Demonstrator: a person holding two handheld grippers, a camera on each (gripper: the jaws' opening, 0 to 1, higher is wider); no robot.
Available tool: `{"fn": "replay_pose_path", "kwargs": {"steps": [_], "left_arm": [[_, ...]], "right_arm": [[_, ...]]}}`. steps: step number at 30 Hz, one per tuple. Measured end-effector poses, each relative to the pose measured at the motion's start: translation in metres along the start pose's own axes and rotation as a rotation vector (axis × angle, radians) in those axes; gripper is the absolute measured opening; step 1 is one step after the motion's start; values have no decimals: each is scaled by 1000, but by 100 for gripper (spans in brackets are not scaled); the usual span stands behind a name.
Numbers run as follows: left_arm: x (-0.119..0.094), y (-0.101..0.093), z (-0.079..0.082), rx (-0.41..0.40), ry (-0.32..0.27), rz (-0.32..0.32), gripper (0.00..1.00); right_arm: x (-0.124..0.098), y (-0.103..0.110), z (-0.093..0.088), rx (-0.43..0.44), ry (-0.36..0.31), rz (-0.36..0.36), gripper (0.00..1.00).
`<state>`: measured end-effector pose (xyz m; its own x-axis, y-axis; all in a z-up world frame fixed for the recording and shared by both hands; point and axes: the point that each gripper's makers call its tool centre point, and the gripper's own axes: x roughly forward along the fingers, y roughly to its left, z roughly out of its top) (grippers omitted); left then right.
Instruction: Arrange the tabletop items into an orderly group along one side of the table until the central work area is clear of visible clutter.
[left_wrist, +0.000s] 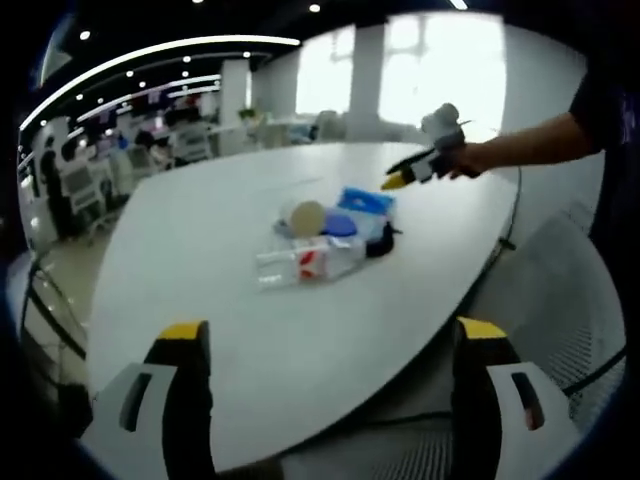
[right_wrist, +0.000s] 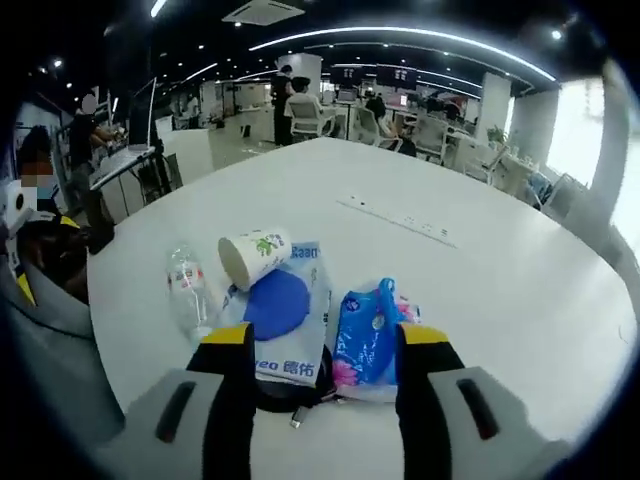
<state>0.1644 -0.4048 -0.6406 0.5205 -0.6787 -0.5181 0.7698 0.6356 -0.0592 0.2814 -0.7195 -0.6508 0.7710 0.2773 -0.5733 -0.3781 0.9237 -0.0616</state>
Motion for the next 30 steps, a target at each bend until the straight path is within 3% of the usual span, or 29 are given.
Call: {"fn": "replay_pose_path", "kwargs": {"steps": [9,17,25,30], "left_arm": [[11,0,-1,87,39,-45,99],[23,4,-3,178,78,-93,99],[42,11,5,268,121,-142,97],[60,12,17,352,138,-186,96]], "right_arm": [[-30,33,3,33,-69,19,66],[-49,63,-15,-24,-63,38,76],[-69,84,-26,4,-88,58,91],[-80,91,-29,16,-108,56,99]]}}
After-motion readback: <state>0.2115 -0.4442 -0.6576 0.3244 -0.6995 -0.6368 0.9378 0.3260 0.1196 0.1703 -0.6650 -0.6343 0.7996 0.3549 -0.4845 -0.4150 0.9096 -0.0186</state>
